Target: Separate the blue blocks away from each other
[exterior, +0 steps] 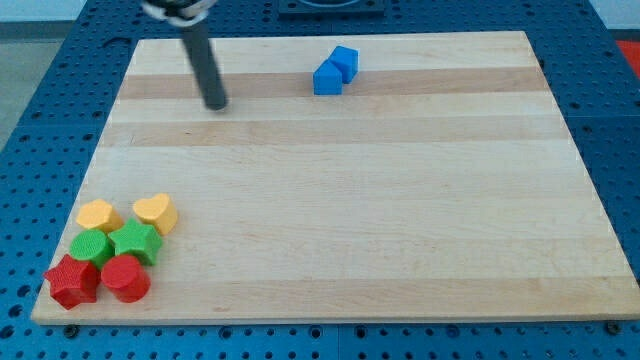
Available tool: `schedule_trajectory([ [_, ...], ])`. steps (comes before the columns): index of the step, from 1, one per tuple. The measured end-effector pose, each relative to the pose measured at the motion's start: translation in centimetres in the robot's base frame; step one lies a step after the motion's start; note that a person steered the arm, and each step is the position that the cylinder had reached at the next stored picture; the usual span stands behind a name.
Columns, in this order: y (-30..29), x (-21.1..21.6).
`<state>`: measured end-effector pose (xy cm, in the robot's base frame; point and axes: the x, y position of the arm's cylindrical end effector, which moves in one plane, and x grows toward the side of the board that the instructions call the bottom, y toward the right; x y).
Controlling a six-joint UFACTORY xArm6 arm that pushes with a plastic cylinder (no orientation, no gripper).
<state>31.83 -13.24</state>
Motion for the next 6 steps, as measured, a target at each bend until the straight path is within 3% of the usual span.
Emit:
schedule_trajectory([
  [2, 9.4, -5.7],
  [4, 20.0, -6.0],
  [6, 20.8, -5.4],
])
